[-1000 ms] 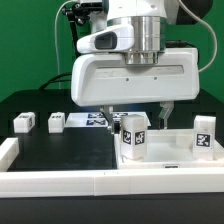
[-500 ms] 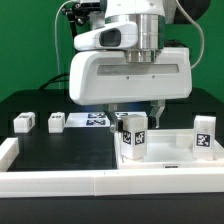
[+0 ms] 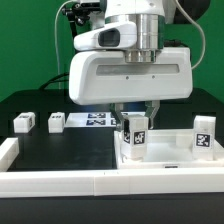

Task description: Assemble square table

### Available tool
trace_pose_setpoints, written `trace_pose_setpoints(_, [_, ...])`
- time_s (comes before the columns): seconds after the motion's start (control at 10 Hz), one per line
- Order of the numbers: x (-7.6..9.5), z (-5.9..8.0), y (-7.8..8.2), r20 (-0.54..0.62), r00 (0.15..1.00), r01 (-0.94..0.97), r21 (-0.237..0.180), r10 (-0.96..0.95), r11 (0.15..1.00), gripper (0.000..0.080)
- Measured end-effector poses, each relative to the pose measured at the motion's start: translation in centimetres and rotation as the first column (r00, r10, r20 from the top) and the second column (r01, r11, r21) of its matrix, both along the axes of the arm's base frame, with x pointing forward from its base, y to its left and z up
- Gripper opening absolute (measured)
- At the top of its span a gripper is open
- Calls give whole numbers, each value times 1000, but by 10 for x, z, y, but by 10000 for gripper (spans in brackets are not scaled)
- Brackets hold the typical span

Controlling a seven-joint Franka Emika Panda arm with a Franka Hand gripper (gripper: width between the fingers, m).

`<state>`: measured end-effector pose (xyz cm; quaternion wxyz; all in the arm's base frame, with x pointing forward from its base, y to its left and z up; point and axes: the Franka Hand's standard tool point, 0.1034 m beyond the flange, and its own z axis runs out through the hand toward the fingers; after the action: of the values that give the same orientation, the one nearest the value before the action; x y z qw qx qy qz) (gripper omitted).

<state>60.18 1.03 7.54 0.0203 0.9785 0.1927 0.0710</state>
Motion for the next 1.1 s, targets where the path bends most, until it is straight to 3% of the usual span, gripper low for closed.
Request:
trace_pose_setpoints(0.3, [0, -1, -1, 1, 967, 255, 44, -256, 966, 290])
trace_pose_setpoints(0.5, [1, -1, -1, -7, 888, 459, 75, -460, 885, 291])
trace_pose_setpoints(0.8, [1, -2, -1, -29, 713, 699, 111, -701, 706, 291])
trace_pose_setpoints(1.0, [1, -2, -1, -49, 547, 833, 125, -836, 538, 291])
trace_pose_setpoints(1.1, [1, -2, -2, -57, 515, 854, 126, -855, 505, 291])
